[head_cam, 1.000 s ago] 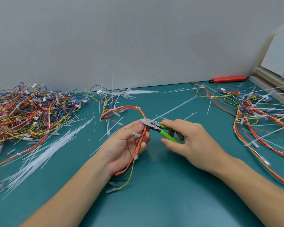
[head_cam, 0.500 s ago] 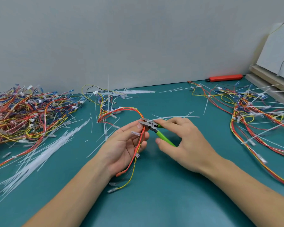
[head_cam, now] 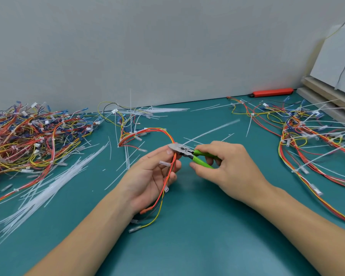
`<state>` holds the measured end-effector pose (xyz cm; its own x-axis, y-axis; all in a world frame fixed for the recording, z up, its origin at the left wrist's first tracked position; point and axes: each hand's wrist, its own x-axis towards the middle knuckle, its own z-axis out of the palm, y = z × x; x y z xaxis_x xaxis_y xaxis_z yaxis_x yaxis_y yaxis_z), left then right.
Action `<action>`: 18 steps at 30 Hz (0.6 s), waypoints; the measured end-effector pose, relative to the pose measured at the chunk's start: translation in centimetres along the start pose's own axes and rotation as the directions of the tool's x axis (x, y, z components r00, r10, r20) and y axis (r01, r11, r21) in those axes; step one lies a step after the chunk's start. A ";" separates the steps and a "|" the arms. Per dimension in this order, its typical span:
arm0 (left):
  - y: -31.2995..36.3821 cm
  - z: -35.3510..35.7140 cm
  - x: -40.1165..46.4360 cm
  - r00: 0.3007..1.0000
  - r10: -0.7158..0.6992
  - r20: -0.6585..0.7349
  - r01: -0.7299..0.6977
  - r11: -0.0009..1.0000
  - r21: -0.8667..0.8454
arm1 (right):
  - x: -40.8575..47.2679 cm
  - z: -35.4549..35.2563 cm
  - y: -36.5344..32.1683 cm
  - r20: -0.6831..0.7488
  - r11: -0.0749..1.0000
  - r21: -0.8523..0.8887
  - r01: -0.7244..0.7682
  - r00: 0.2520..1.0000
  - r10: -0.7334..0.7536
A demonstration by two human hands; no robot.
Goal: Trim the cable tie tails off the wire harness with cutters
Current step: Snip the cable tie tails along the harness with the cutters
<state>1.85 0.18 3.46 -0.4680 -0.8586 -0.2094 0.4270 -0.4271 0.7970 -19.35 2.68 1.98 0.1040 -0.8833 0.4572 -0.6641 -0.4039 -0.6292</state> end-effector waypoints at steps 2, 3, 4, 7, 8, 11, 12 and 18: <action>0.0 0.1 0.0 1.000 -0.002 0.003 0.002 1.000 0.002 | 0.0 -0.1 0.0 -0.001 1.000 -0.011 0.003 1.000 -0.003; 0.0 0.1 0.0 1.000 -0.002 0.003 0.002 1.000 0.004 | 0.0 -0.1 0.0 0.003 1.000 -0.017 0.004 1.000 -0.004; 0.0 0.1 0.0 1.000 -0.001 0.001 0.001 1.000 0.005 | -0.1 0.0 0.0 0.006 1.000 -0.027 0.011 1.000 -0.010; 0.0 0.1 -0.1 1.000 -0.001 -0.006 0.001 1.000 0.012 | -0.4 0.3 -0.2 0.012 0.999 -0.051 0.016 1.000 -0.016; 0.1 0.1 -0.1 1.000 -0.002 -0.008 0.002 1.000 0.019 | -0.4 0.3 -0.3 0.009 0.998 -0.058 0.012 1.000 -0.012; 0.2 0.2 -0.1 1.000 -0.018 -0.012 0.018 0.999 0.033 | -0.4 0.1 -0.6 0.000 0.997 -0.079 0.011 1.000 -0.011; 0.2 0.2 -0.2 1.000 -0.024 -0.015 0.025 0.999 0.037 | -0.4 0.1 -0.6 0.001 0.997 -0.077 0.016 1.000 -0.016; 0.3 0.3 -0.3 0.999 -0.040 -0.022 0.042 0.997 0.062 | -0.3 0.0 -0.5 0.010 0.996 -0.088 0.017 1.000 -0.016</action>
<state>1.89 0.37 3.96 -0.4679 -0.8466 -0.2536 0.3581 -0.4440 0.8214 -19.00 3.13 2.16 0.1224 -0.8790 0.4609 -0.7249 -0.3963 -0.5634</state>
